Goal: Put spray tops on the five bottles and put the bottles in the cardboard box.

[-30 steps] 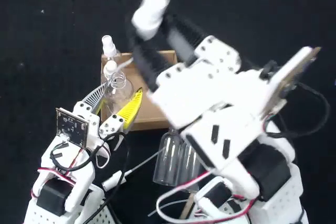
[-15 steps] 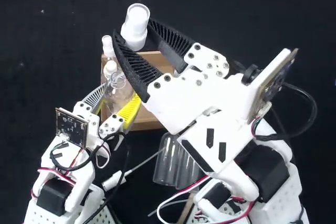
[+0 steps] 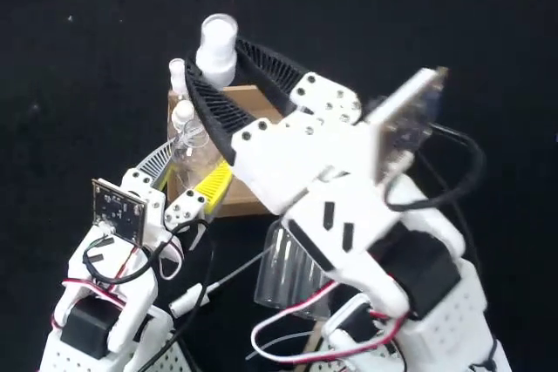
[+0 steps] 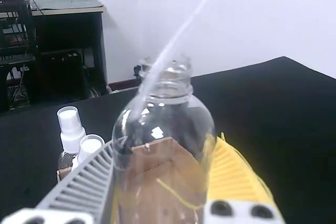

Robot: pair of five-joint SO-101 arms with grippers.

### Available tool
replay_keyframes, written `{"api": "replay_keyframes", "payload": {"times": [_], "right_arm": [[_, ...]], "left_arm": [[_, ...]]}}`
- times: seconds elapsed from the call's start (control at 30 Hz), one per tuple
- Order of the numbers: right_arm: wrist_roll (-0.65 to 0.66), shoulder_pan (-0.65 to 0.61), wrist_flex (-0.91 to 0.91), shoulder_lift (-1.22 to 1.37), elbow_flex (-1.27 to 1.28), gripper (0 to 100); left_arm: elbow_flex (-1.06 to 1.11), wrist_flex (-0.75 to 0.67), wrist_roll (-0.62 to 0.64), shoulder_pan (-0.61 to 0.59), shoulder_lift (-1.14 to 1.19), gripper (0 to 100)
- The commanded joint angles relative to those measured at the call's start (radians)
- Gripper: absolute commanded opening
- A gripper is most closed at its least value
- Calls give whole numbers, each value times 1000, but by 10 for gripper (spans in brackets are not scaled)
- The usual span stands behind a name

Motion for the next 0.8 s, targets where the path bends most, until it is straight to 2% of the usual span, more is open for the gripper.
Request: {"api": "replay_keyframes", "payload": {"times": [0.0, 0.4, 0.77], "right_arm": [[8, 23, -26, -16, 21, 11], [8, 25, -54, -15, -171, 11], [3, 68, -54, -15, -59, 11]], "left_arm": [[-5, -18, 6, 7, -11, 29], [-5, -18, 6, 7, -11, 29], [-5, -21, 12, -33, -11, 29]]}}
